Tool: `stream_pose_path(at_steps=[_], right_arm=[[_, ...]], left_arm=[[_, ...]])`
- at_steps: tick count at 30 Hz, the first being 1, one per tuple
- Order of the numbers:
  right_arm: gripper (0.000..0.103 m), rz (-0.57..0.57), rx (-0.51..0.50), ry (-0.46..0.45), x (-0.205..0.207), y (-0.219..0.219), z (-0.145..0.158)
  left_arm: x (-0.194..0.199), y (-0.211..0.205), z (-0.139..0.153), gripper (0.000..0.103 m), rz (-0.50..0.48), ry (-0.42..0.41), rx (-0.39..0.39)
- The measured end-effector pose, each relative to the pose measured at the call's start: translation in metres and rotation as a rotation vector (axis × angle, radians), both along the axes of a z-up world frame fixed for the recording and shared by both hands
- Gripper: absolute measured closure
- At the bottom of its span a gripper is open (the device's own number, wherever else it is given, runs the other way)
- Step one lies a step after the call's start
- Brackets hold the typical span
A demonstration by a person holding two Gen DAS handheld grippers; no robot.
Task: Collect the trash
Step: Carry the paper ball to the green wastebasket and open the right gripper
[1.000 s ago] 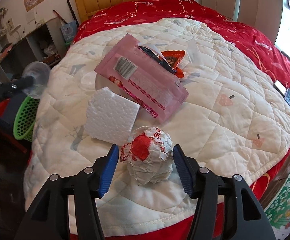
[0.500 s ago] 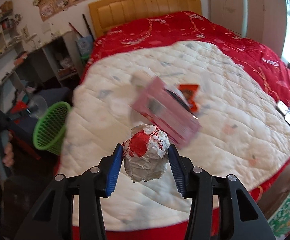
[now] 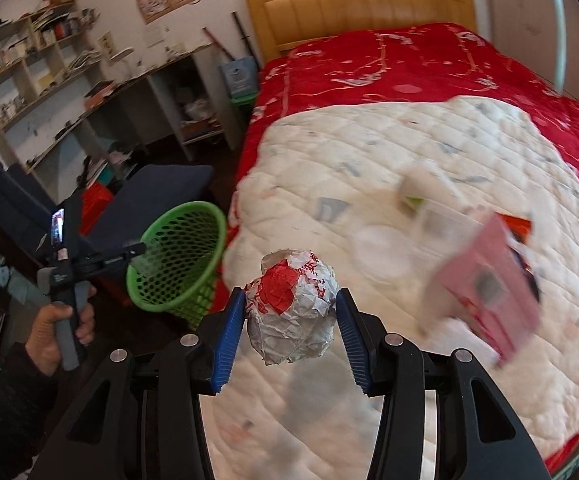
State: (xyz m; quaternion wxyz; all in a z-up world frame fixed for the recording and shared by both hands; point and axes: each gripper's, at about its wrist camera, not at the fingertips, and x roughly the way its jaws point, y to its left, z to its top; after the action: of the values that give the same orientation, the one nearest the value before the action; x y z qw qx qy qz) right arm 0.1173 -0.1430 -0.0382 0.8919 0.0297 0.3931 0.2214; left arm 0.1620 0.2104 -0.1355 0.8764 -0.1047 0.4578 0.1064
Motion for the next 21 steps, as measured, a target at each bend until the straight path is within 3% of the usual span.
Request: stream_pose_path(at_steps=[9,21], right_arm=[[0.057,0.144,-0.008,0.015,0.037,0.086,-0.002],[0.055,0.302,-0.005,0.132,0.089,0.211,-0.036]], left_arm=[[-0.027,0.027,-0.002,0.029,0.074,-0.016,-0.02],[-0.07,0.049,0.002,0.026,0.136,-0.04,0.015]])
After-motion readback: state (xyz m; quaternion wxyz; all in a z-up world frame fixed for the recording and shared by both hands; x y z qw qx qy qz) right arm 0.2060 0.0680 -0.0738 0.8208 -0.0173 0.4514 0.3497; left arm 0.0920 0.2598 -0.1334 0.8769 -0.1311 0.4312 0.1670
